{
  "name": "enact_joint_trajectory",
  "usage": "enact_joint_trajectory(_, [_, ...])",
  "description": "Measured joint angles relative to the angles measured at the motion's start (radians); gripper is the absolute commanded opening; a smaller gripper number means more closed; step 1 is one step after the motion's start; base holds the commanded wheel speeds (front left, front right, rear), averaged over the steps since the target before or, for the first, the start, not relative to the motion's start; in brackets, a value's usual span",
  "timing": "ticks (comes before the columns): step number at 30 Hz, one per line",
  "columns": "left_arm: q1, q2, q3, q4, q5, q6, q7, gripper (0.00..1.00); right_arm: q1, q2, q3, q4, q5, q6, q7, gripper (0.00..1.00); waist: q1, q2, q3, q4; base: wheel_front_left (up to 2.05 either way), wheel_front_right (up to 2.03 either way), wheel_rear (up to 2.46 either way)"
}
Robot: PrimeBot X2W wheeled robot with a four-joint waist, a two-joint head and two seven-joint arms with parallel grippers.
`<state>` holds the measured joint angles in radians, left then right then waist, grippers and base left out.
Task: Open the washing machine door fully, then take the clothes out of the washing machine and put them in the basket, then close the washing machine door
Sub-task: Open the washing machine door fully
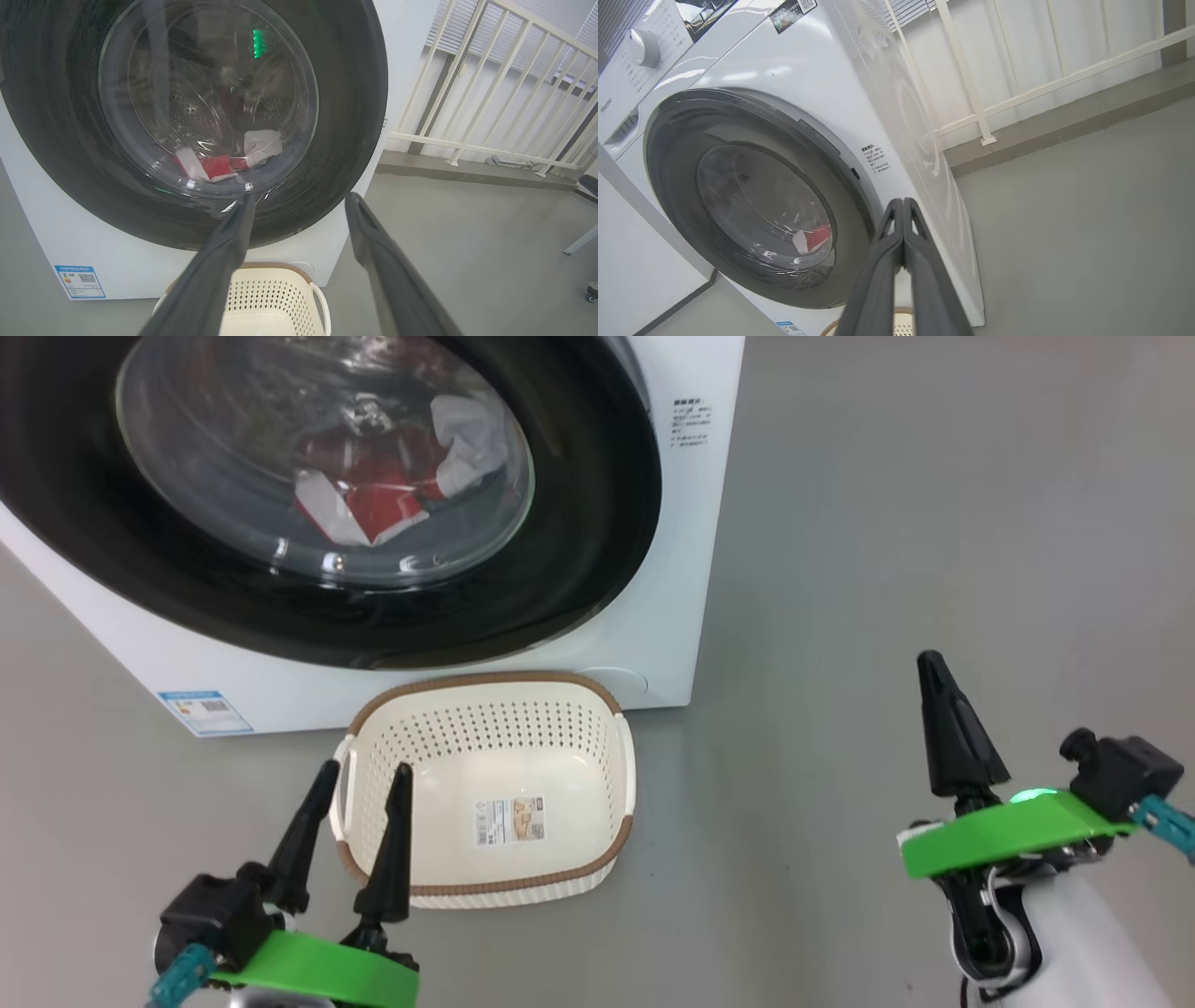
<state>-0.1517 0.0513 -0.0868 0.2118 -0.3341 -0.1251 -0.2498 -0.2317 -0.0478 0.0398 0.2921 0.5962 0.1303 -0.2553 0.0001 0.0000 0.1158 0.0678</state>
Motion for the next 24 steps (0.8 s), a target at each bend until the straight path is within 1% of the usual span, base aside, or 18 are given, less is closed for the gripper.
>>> enact_joint_trajectory(5, [-0.035, 0.0, 0.002, -0.036, 0.0, 0.0, 0.0, 1.0, -0.09, -0.004, 0.058, 0.042, 0.14, 0.0, 0.0, 0.0, 0.0, 0.0, 0.038, 0.01, 0.0, 0.0, 0.0])
enact_joint_trajectory(9, [-0.058, 0.0, 0.002, -0.052, -0.003, 0.0, 0.0, 1.0, -0.176, -0.022, 0.112, 0.068, 0.259, 0.0, 0.0, 0.0, 0.0, 0.0, 0.076, 0.017, 0.0, 0.0, 0.0])
enact_joint_trajectory(12, [-0.074, 0.001, 0.002, -0.064, -0.007, 0.0, 0.0, 1.0, -0.236, -0.035, 0.158, 0.087, 0.394, 0.0, 0.005, 0.0, 0.0, 0.0, 0.107, 0.023, 0.0, 0.0, 0.0])
enact_joint_trajectory(17, [-0.096, 0.001, 0.002, -0.076, -0.011, 0.0, -0.004, 1.0, -0.331, -0.061, 0.201, 0.1, 0.602, 0.0, 0.052, 0.0, -0.0001, 0.0, 0.159, 0.032, 0.0, 0.0, 0.0])
enact_joint_trajectory(21, [-0.12, 0.001, 0.002, -0.083, -0.015, 0.0, -0.004, 1.0, -0.4, -0.093, 0.219, 0.101, 0.711, 0.0, 0.09, 0.0, 0.0, 0.0, 0.2, 0.042, 0.0, 0.0, 0.0])
enact_joint_trajectory(24, [-0.137, 0.001, 0.002, -0.093, -0.015, 0.0, -0.004, 1.0, -0.453, -0.112, 0.233, 0.1, 0.77, 0.0, 0.121, 0.0, 0.0, 0.0, 0.231, 0.051, 0.0, 0.0, 0.0])
